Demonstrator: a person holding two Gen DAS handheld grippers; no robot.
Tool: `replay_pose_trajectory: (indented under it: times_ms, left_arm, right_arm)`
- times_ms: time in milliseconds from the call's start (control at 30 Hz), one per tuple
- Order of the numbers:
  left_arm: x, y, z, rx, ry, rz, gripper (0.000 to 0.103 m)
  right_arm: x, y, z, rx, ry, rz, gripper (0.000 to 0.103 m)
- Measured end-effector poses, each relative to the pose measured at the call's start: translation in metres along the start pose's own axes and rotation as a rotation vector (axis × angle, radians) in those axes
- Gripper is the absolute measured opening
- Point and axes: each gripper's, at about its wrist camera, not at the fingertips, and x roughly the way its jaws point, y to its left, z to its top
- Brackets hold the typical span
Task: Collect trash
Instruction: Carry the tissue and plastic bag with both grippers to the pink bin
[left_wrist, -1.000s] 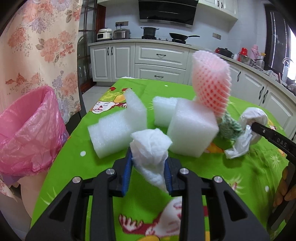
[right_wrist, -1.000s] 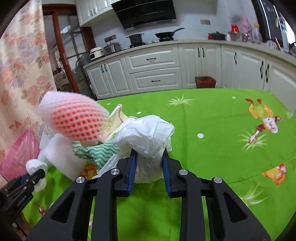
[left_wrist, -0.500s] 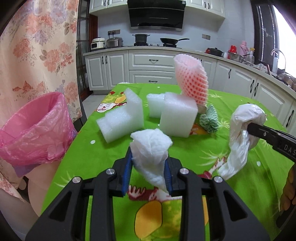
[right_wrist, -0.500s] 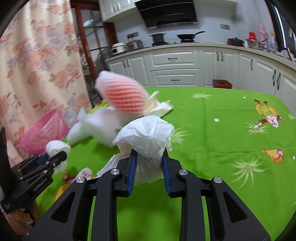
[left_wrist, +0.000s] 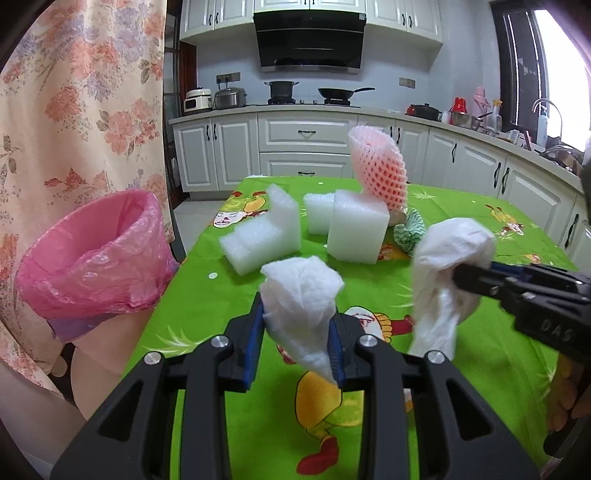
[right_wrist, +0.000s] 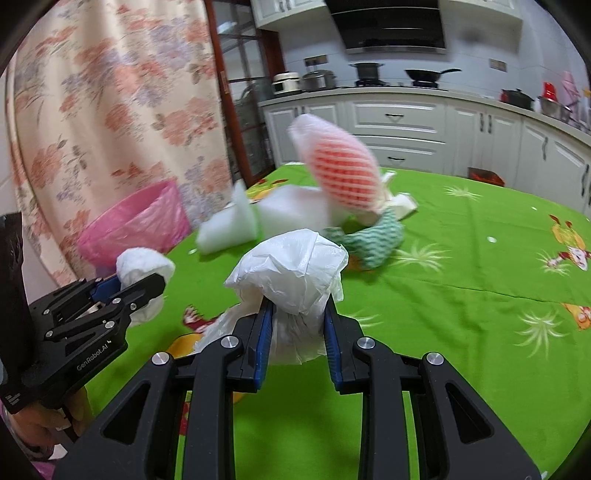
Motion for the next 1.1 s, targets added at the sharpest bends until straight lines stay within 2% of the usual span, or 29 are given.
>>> replay_pose_trajectory:
  times_ms: [333,667,1100]
  left_arm:
    - [-0.027,0.020,-0.001,-0.011,-0.078,0.040,0.030]
    - [-0.047,0.074,0.013,-0.082,-0.146,0.132,0.032]
    - [-0.065,0.135,0.038,-0.109,-0.230,0.267,0.033]
  right_arm:
    - [0.005,0.043,0.006,-0.095,-0.007,0.080,0.026]
    - [0.023,0.086,0.038,-0.176,-0.042,0.178,0.026]
    - [0.053,0.150,0.089,-0.271,-0.107,0.307,0.026]
